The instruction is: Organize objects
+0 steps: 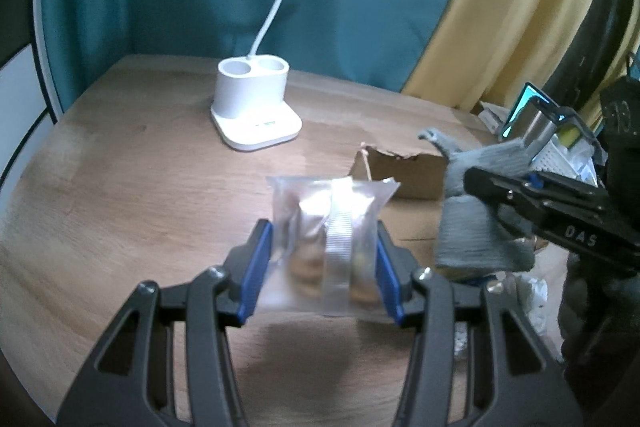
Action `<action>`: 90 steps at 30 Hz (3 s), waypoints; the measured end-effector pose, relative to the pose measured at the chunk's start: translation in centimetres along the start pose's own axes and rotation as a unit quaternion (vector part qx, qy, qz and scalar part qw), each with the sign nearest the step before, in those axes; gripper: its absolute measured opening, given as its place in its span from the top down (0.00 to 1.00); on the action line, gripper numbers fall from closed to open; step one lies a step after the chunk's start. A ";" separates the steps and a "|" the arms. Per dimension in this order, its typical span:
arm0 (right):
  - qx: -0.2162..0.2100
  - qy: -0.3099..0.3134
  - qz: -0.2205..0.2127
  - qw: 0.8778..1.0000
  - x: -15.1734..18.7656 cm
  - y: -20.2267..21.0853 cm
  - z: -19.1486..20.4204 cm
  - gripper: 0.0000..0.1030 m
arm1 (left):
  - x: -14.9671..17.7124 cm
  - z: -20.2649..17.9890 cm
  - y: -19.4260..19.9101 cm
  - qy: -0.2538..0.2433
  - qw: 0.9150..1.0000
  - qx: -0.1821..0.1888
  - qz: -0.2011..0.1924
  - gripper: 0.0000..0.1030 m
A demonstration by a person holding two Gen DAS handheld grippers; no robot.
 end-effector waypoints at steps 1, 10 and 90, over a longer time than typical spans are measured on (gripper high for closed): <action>-0.001 -0.001 0.003 1.000 0.0 -0.3 0.0 0.66 | 0.0 0.1 -0.1 0.000 1.000 0.000 0.000 0.51; -0.006 -0.015 0.025 1.000 0.1 -3.5 -0.1 0.66 | -0.2 1.3 -1.5 0.011 1.000 0.008 0.010 0.51; 0.018 -0.092 -0.025 0.995 7.7 8.4 -11.4 0.50 | 0.5 -13.8 -4.1 -0.066 0.997 0.012 0.039 0.51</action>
Point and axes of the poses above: each gripper's, at about its wrist camera, not at the fingertips, and y roughly against the way its jaws point, z to its left, x to its underside, the point moved 3 cm from there along -y, roughly the way its jaws point, and after that the axes turned 12 degrees about -x, right-handed, at the moved point
